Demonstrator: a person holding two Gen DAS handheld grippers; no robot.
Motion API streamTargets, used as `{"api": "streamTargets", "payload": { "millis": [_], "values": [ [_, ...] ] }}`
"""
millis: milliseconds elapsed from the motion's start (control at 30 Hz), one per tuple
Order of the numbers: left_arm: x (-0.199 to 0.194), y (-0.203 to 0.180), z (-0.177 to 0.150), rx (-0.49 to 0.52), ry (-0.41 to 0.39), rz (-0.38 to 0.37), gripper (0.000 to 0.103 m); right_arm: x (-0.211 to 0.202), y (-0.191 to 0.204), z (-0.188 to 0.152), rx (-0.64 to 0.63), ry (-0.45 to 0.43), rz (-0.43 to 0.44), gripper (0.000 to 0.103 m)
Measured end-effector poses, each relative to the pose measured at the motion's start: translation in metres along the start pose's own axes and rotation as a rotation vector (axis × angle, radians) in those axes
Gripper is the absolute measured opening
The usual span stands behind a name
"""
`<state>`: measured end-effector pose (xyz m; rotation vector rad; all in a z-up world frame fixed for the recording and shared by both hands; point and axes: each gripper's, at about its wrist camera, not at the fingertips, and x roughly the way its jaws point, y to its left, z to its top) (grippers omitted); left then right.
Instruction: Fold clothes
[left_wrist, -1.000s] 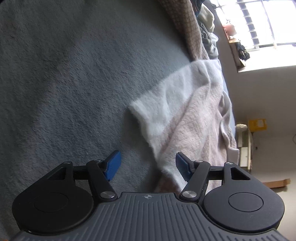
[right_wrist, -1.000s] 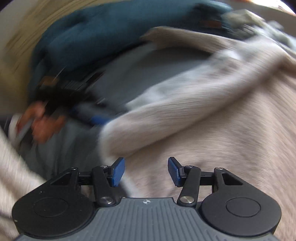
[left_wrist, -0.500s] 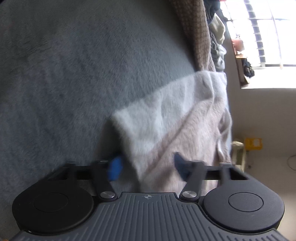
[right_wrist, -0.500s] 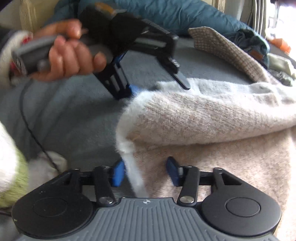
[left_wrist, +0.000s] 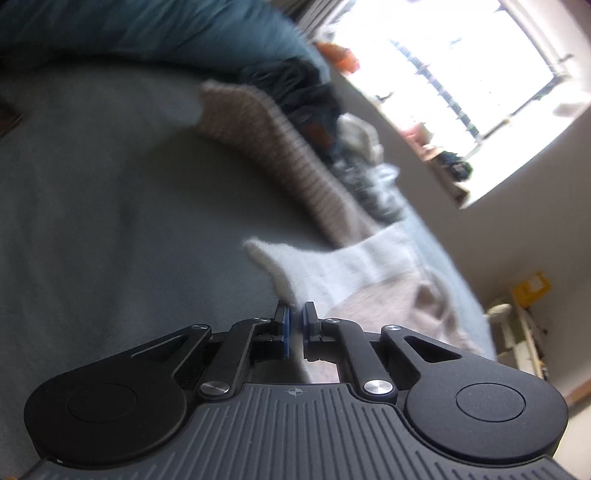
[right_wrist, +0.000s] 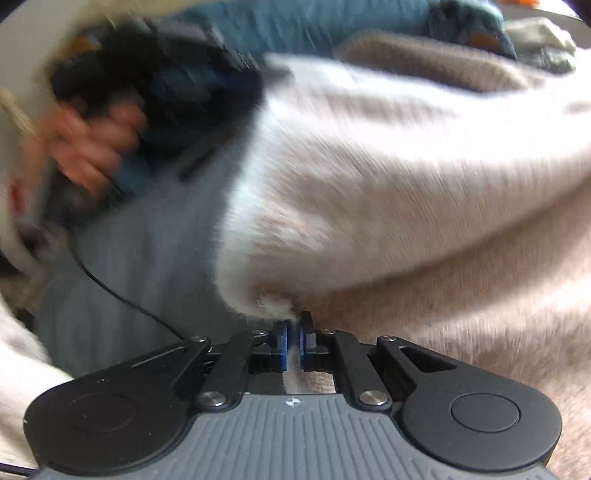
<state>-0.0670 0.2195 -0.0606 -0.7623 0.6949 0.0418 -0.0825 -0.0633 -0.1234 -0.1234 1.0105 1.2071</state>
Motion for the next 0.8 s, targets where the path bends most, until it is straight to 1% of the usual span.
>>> {"api": "streamTargets", "payload": {
  "millis": [67, 133, 167, 200, 300, 367, 433, 467, 500, 533, 600, 633, 733, 800],
  "values": [
    [0.003, 0.004, -0.007, 0.032, -0.004, 0.058, 0.003, 0.006, -0.004, -0.004, 0.020, 0.029, -0.001, 0.012],
    [0.005, 0.007, -0.009, 0.038, -0.009, 0.088, 0.003, 0.001, -0.008, -0.003, 0.046, 0.043, 0.012, 0.030],
    [0.005, 0.009, -0.008, 0.025, -0.012, 0.089, 0.002, -0.005, -0.009, -0.002, 0.059, 0.043, 0.020, 0.037],
    [0.005, 0.011, -0.006, 0.013, -0.015, 0.089, 0.001, -0.012, -0.012, -0.003, 0.069, 0.036, 0.019, 0.047],
    [0.008, -0.002, 0.007, 0.046, -0.018, 0.044, 0.001, -0.042, -0.024, -0.006, 0.112, 0.004, -0.002, 0.048],
    [0.010, -0.011, 0.016, 0.067, -0.019, 0.015, 0.001, -0.064, -0.040, -0.007, 0.195, -0.032, -0.008, 0.048],
    [0.012, -0.019, 0.025, 0.088, -0.019, -0.014, 0.004, -0.085, -0.064, -0.004, 0.305, -0.086, -0.020, 0.049],
    [0.017, -0.019, 0.026, 0.095, 0.015, -0.011, 0.008, -0.096, -0.076, -0.006, 0.365, -0.116, -0.026, 0.049],
    [0.023, -0.019, 0.028, 0.103, 0.048, -0.008, 0.023, -0.106, -0.088, -0.009, 0.427, -0.144, -0.027, 0.049],
    [0.029, -0.016, 0.027, 0.117, 0.079, 0.010, 0.035, -0.116, -0.100, -0.014, 0.491, -0.169, -0.024, 0.049],
    [0.044, -0.013, 0.023, 0.192, 0.126, 0.071, 0.044, -0.133, -0.121, -0.024, 0.609, -0.218, -0.017, 0.049],
    [0.051, -0.012, 0.020, 0.251, 0.141, 0.111, 0.048, -0.138, -0.129, -0.028, 0.646, -0.234, -0.013, 0.049],
    [0.072, -0.008, 0.011, 0.430, 0.189, 0.233, 0.063, -0.144, -0.142, -0.036, 0.707, -0.250, 0.000, 0.049],
    [0.084, -0.006, 0.004, 0.529, 0.230, 0.245, 0.069, -0.144, -0.143, -0.040, 0.714, -0.230, 0.017, 0.049]
  ]
}}
